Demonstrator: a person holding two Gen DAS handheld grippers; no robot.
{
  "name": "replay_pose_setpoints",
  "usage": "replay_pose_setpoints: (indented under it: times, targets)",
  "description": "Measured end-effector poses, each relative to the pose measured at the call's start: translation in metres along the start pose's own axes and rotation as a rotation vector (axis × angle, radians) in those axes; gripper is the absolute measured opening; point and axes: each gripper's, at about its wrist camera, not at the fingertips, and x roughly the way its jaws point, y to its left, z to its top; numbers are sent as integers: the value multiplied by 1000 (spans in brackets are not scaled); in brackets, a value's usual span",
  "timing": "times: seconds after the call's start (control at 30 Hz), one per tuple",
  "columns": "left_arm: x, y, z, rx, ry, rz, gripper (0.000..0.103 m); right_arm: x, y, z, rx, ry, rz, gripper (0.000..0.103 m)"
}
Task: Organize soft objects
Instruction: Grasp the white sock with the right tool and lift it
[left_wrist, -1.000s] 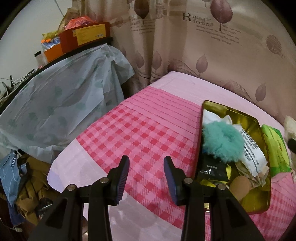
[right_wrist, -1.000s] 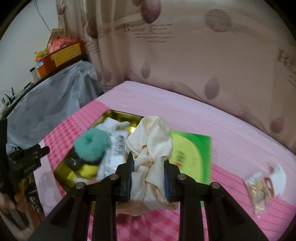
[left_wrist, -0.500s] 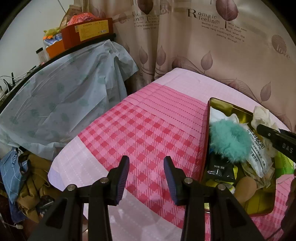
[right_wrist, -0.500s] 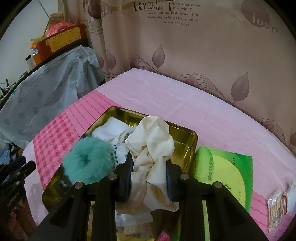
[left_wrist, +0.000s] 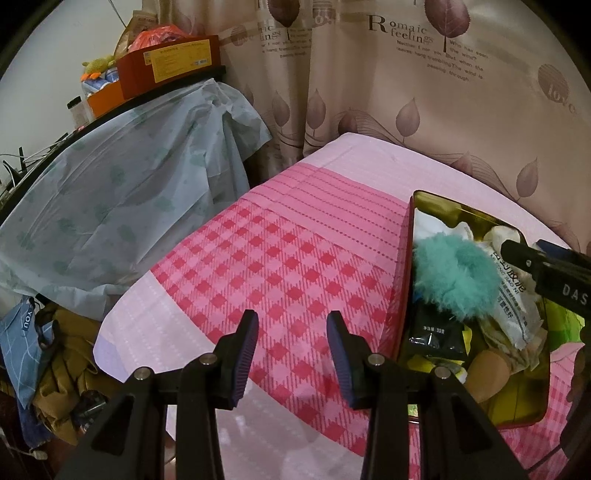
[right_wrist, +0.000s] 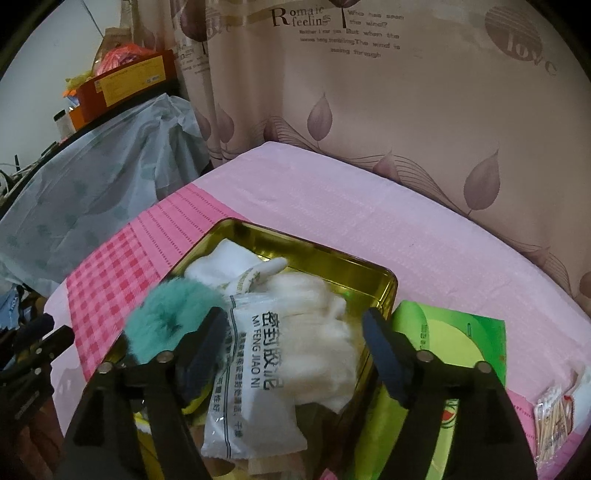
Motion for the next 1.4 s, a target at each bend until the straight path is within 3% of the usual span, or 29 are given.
replay_pose_setpoints:
  times: [0.23, 0.57, 0.77, 1.1, 1.4]
  targets:
    - [0, -1, -1, 10, -2, 3, 39, -17, 4, -6, -4, -27, 14, 88]
    - [-1, -3, -1, 19, -3, 8, 39, -69, -11, -32, 25, -96, 41, 89]
    - [-8, -5, -2, 48, -22, 13, 39, -100, -69, -56, 97, -126, -64, 90]
    - [-9, -16, -5, 94, -43, 23, 39, -128, -229, -103, 336, -72, -356, 91]
    - [-8, -17, -5, 80, -74, 21, 39, -110, -316, -132, 494, 4, -451, 91]
